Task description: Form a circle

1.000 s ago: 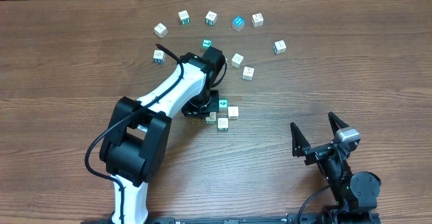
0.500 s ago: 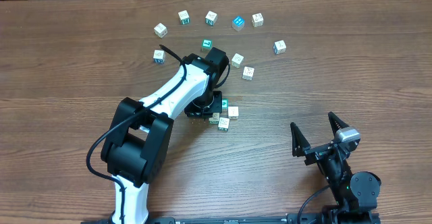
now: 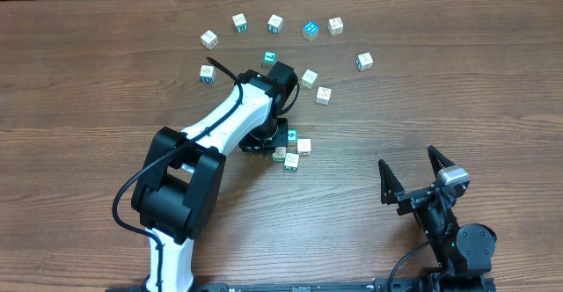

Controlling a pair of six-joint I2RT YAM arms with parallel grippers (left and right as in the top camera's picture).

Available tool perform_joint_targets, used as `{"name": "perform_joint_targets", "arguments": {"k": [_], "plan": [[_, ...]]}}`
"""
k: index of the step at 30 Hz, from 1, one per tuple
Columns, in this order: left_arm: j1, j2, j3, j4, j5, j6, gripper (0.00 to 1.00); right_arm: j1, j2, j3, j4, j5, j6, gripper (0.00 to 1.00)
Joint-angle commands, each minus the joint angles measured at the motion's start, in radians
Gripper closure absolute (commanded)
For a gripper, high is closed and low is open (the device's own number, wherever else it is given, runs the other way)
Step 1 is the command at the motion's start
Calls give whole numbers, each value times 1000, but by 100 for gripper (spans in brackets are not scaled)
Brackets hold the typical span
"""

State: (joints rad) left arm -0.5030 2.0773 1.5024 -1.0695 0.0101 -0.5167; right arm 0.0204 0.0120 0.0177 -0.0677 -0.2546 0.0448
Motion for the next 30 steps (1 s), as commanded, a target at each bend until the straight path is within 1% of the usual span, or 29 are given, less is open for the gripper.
{"name": "perform_joint_targets", "arguments": {"k": [1, 4, 6, 9, 11, 14, 17, 22, 26, 30], "plan": [[19, -30, 87, -52, -45, -3, 96, -3, -9, -10, 6, 7, -5, 0], [23, -30, 169, -124, -34, 11, 96, -3, -9, -10, 6, 7, -5, 0], [19, -30, 204, -161, 2, 61, 96, -3, -9, -10, 6, 7, -5, 0], [1, -30, 211, -201, 96, 156, 96, -3, -9, -10, 6, 7, -5, 0], [-15, -30, 201, -239, 116, 179, 96, -3, -9, -10, 6, 7, -5, 0], [-45, -30, 185, -281, 116, 180, 96, -3, -9, -10, 6, 7, -5, 0], [-81, -30, 155, -283, 130, 180, 96, -3, -9, -10, 6, 7, -5, 0], [-154, -30, 105, -241, 133, 154, 96, -3, -9, -10, 6, 7, -5, 0], [-178, -30, 76, -208, 133, 112, 96, -3, -9, -10, 6, 7, -5, 0], [-187, -30, 50, -168, 133, 109, 96, -3, -9, -10, 6, 7, -5, 0]]}}
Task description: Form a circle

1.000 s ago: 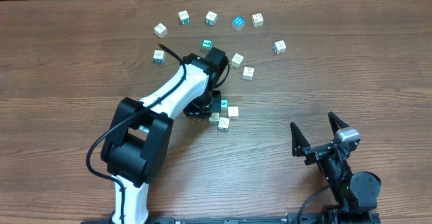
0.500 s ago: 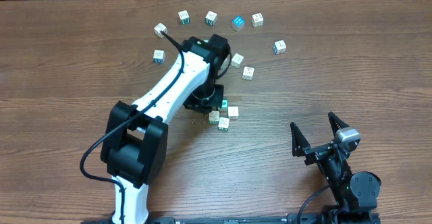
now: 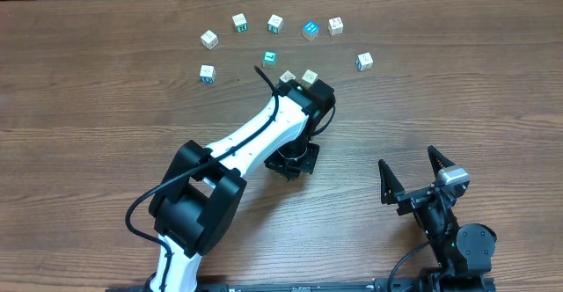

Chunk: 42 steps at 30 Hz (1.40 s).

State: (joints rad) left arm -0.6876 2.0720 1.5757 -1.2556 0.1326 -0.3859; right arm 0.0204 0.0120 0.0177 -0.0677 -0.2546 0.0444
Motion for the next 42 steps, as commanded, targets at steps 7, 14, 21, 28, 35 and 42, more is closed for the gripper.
{"name": "perform_joint_targets", "arguments": {"k": [7, 14, 21, 28, 35, 42], "plan": [[-7, -24, -36, 85, -5, -22, 96, -3, -9, -10, 6, 7, -4, 0], [-7, -24, -37, 105, -6, -33, 95, -3, -9, -10, 6, 7, -5, 0], [-11, -24, -38, 86, -10, -29, 96, -3, -9, -10, 6, 7, -4, 0], [-23, -24, -72, 98, -21, -35, 96, -3, -9, -10, 6, 7, -5, 0], [-26, -24, -75, 133, -48, -42, 96, -3, -9, -10, 6, 7, -5, 0], [-26, -24, -75, 160, -55, -59, 96, -3, -9, -10, 6, 7, -5, 0]]}}
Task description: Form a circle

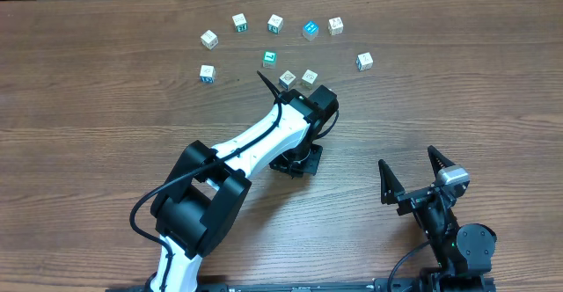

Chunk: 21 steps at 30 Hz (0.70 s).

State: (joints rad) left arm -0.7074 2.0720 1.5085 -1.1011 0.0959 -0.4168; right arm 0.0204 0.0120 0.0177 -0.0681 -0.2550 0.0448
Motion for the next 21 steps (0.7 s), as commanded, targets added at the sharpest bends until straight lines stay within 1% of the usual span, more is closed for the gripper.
{"name": "perform_joint_targets", "arguments": {"k": [1, 17, 21], "plan": [[-6, -24, -8, 7, -19, -34, 96, -3, -9, -10, 6, 8, -5, 0], [-6, -24, -8, 29, -15, -63, 96, -3, -9, -10, 6, 8, -5, 0], [-5, -25, 13, 26, 20, -62, 96, -3, -9, -10, 6, 8, -5, 0]]}}
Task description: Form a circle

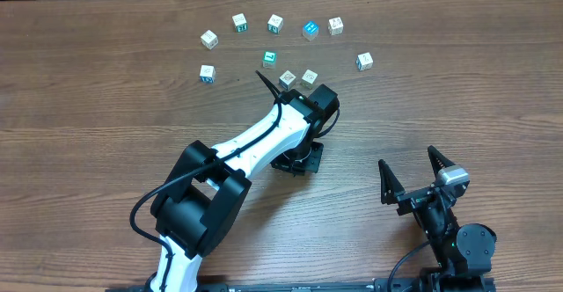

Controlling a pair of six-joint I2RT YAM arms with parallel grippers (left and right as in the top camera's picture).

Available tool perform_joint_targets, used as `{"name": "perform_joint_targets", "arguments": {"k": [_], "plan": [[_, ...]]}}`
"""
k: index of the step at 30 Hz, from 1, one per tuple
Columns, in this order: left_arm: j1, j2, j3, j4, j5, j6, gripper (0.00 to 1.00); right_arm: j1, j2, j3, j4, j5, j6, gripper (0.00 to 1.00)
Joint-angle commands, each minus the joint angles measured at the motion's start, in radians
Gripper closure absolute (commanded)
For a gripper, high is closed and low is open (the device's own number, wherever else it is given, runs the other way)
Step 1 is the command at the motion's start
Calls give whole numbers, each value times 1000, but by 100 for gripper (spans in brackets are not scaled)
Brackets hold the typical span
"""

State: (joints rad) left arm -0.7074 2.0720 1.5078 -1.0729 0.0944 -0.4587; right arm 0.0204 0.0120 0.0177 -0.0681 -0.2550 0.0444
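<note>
Small lettered cubes lie in a loose arc at the far side: a white one (208, 39) at the left, a blue one (310, 30) near the top, and another white one (364, 61) at the right. Three more cubes (288, 78) sit inside the arc. My left arm (264, 138) reaches over the middle of the table. Its gripper (295, 158) points down at the wood, and its jaws and anything under them are hidden. My right gripper (407, 160) stands open and empty near the front right.
The brown wooden table (457, 98) fills the view. A lone cube (207, 73) lies at the left below the arc. The left arm's black cable (268, 85) loops up near the inner cubes.
At first my left gripper stood beside a small cluster of cubes in the middle of the table. A second later the arm had swung right, covering that cluster and one cube to the right. It has stayed there since. The right arm never moved.
</note>
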Motion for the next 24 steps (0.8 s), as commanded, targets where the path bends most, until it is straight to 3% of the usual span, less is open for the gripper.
{"name": "perform_joint_targets", "arguments": {"k": [1, 12, 24], "plan": [[-4, -25, 26, -8, 32, -19, 96, -3, -9, -10, 6, 8, -5, 0], [53, -26, 251, -45, 9, -22, 96, -3, -9, -10, 6, 8, -5, 0], [351, -26, 262, -114, 3, -43, 96, -3, -9, -10, 6, 8, -5, 0]]}}
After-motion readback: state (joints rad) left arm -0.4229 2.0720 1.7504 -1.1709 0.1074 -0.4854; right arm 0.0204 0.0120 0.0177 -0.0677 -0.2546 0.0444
